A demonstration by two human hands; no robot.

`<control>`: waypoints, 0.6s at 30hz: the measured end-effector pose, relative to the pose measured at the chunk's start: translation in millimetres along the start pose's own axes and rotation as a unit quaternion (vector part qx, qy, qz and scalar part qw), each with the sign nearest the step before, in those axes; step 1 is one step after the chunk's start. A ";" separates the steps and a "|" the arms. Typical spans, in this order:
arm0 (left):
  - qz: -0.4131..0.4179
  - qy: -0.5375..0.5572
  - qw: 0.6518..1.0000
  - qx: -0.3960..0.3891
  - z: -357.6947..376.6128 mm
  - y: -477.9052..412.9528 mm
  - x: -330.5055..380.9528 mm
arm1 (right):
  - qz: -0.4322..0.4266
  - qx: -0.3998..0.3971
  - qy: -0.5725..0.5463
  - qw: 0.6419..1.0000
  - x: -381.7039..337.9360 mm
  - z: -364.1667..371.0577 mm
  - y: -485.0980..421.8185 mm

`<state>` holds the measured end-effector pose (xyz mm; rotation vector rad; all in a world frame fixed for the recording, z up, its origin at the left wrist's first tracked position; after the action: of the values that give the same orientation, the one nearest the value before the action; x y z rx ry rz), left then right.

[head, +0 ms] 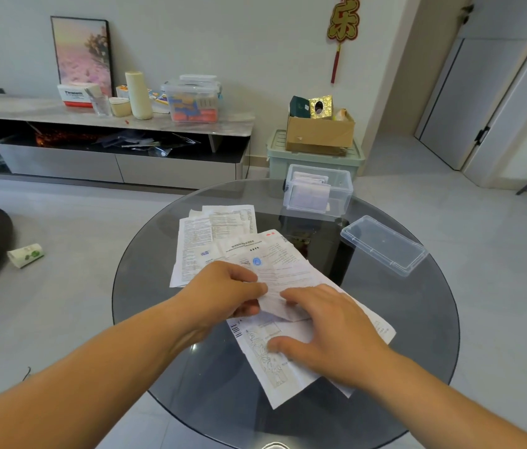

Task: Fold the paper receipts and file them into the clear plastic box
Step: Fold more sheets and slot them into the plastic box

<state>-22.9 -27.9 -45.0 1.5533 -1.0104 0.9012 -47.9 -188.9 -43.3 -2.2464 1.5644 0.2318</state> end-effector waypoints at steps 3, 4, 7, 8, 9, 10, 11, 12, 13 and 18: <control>0.011 -0.012 1.000 -0.012 2.2 6.8 2.7 | 0.001 0.008 0.005 1.000 -0.7 -3.8 3.0; 0.015 -0.023 0.999 -0.019 3.1 10.1 3.3 | -0.001 0.017 0.006 1.000 -0.5 -6.7 4.0; 0.049 -0.098 0.993 -0.033 5.2 23.6 4.2 | -0.014 0.039 -0.004 0.999 -1.6 -11.4 6.7; 0.077 -0.151 0.985 -0.026 4.7 27.9 5.6 | -0.024 0.045 -0.004 0.999 -2.2 -11.1 7.7; 0.112 -0.216 0.970 -0.015 4.0 30.5 6.8 | -0.032 0.053 -0.004 0.998 -2.6 -10.8 8.8; 0.150 -0.282 0.948 0.002 2.3 32.1 8.2 | -0.037 0.066 -0.008 0.997 -2.6 -11.5 9.7; 0.185 -0.341 0.921 0.030 -0.5 32.3 9.8 | -0.038 0.076 -0.015 0.996 -2.1 -11.9 10.3; 0.218 -0.395 0.890 0.067 -4.2 30.8 12.1 | -0.037 0.082 -0.025 0.996 -1.4 -12.1 10.6; 0.251 -0.440 0.856 0.102 -6.7 28.9 15.0 | -0.033 0.080 -0.037 0.996 -0.6 -11.9 10.8; 0.329 -0.412 0.850 -0.012 4.9 28.8 15.6 | -0.019 0.046 -0.106 0.993 4.0 -9.8 20.4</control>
<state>-43.7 -38.5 -21.5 1.6074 -2.2607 0.6222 -66.2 -202.5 -40.3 -2.1038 1.3913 0.3681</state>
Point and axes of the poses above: each hand's wrist, its own y-axis away from the middle knuckle, its own z-axis out of the palm, x = y × z, the point moved 8 cm from there along -y, towards the middle knuckle, and after that the axes turned 11 degrees about x, right-handed, at the moved point
